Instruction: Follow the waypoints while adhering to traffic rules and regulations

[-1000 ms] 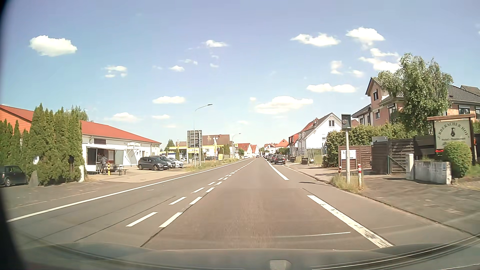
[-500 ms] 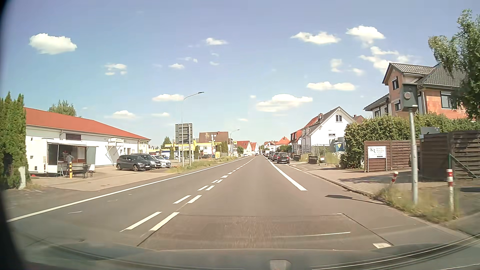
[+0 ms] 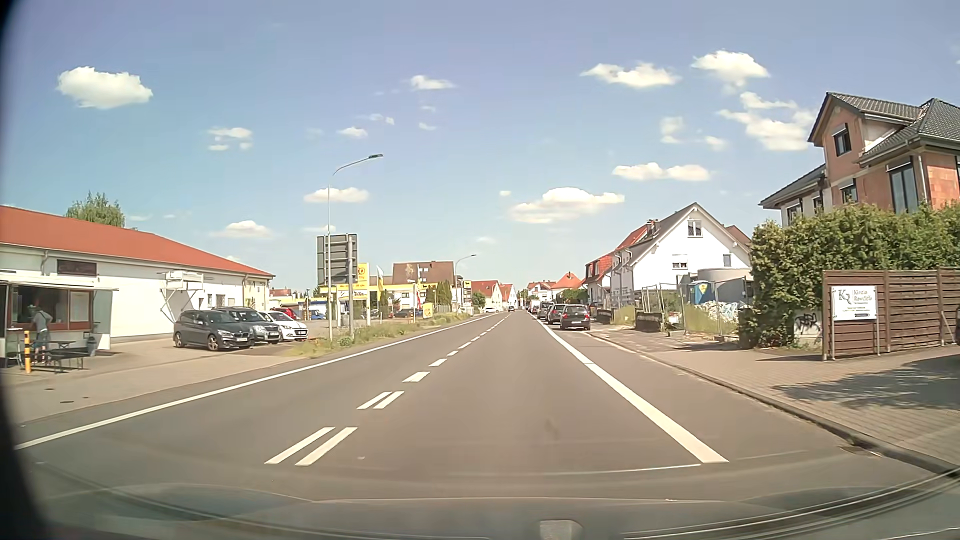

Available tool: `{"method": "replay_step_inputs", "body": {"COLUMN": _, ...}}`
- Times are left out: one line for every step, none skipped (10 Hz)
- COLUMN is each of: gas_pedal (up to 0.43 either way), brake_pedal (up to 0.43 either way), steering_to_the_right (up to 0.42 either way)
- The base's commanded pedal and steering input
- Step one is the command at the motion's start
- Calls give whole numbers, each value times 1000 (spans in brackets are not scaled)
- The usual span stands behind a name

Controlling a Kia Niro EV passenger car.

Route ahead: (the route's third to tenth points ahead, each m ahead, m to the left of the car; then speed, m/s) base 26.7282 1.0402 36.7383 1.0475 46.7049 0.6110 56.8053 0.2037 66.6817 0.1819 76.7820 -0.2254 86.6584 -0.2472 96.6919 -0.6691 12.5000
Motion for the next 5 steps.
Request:
{"method": "replay_step_inputs", "body": {"gas_pedal": 28, "brake_pedal": 30, "steering_to_the_right": 6}}
{"method": "replay_step_inputs", "body": {"gas_pedal": 28, "brake_pedal": 30, "steering_to_the_right": 6}}
{"method": "replay_step_inputs", "body": {"gas_pedal": 28, "brake_pedal": 30, "steering_to_the_right": 6}}
{"method": "replay_step_inputs", "body": {"gas_pedal": 28, "brake_pedal": 30, "steering_to_the_right": 6}}
{"method": "replay_step_inputs", "body": {"gas_pedal": 28, "brake_pedal": 30, "steering_to_the_right": 5}}
